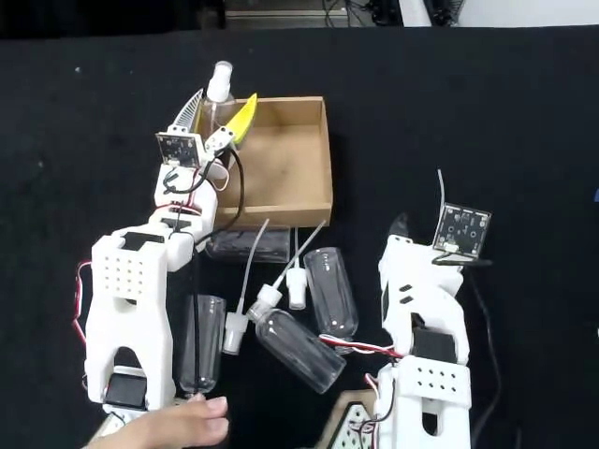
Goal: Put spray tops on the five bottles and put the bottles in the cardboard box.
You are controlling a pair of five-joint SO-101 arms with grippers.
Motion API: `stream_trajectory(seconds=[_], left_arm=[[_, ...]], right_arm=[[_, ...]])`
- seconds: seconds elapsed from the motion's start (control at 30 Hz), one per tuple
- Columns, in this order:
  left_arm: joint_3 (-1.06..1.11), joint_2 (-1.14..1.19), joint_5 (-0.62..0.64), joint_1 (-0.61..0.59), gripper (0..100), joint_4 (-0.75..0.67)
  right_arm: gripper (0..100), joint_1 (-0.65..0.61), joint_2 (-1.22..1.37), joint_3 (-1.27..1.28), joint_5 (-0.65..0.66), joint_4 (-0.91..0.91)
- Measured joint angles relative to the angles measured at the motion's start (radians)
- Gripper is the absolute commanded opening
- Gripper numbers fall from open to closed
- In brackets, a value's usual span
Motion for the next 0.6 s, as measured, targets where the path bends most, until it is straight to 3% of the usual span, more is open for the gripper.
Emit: stream_trajectory(seconds=[0.17,0.4,0.6], left_arm=[[0.000,-0.028,0.000,0.002,31,0.032],[0.003,-0.157,0.002,0.003,31,0.295],[0.003,-0.232,0.002,0.003,31,0.338]], right_arm=[[21.5,0.000,0.000,0.000,0.000,-0.006],[21.5,0.000,0.000,0.000,0.000,-0.006],[21.5,0.000,0.000,0.000,0.000,-0.006]])
